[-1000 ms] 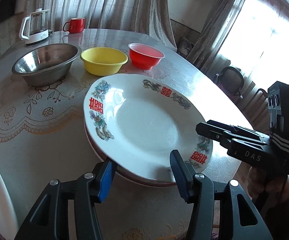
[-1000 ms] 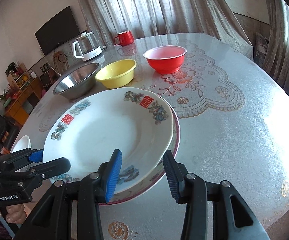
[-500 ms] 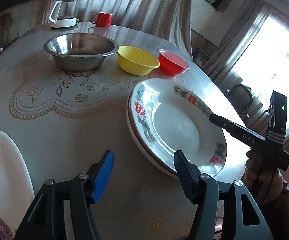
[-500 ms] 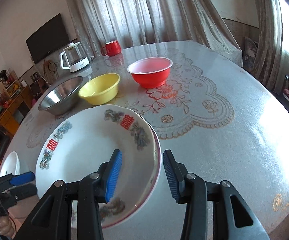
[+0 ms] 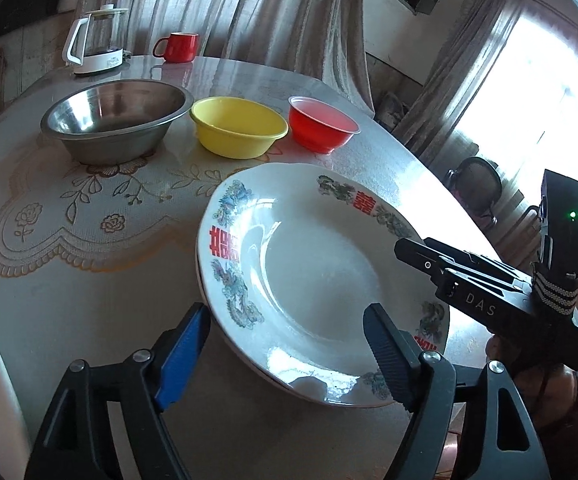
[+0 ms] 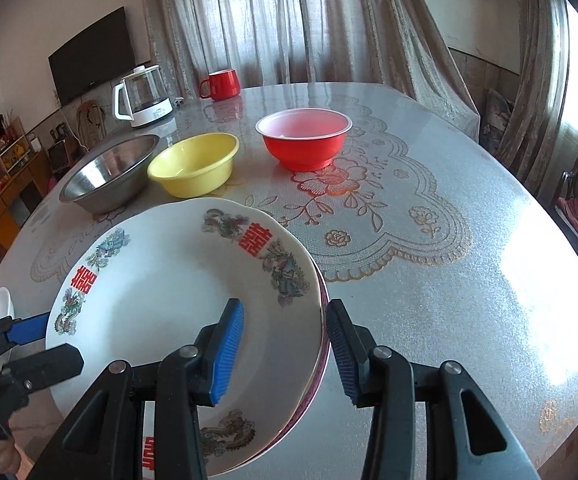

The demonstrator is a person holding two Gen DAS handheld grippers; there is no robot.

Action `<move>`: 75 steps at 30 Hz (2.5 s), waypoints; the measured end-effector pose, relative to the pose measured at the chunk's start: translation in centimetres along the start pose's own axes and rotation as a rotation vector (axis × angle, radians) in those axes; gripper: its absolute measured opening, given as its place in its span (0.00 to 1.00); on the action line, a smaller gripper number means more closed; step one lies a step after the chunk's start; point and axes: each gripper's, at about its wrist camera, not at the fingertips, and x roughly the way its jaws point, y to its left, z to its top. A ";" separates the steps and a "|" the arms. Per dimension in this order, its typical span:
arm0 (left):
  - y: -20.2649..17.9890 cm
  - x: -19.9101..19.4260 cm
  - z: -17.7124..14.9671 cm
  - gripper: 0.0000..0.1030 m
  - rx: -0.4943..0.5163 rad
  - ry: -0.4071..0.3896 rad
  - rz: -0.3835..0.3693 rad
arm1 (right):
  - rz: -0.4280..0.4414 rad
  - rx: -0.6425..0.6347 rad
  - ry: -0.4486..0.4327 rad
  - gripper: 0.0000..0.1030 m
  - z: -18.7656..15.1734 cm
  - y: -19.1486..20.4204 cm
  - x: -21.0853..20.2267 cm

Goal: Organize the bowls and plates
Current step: 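Move the right gripper to the white rose-pattern plate, then grasp the rim of the rose-pattern plate with the right gripper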

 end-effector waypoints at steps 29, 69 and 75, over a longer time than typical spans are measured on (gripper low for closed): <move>3.9 -5.1 -1.7 0.77 -0.119 -0.063 0.108 | 0.126 -0.076 -0.068 0.60 0.1 3.9 -3.0; 20.5 -15.6 -11.3 0.45 -0.487 -0.218 0.372 | 0.701 -0.367 0.278 0.42 -4.1 27.3 3.9; 20.1 -15.0 -10.9 0.44 -0.451 -0.212 0.408 | 0.731 -0.332 0.283 0.40 -3.9 26.8 4.1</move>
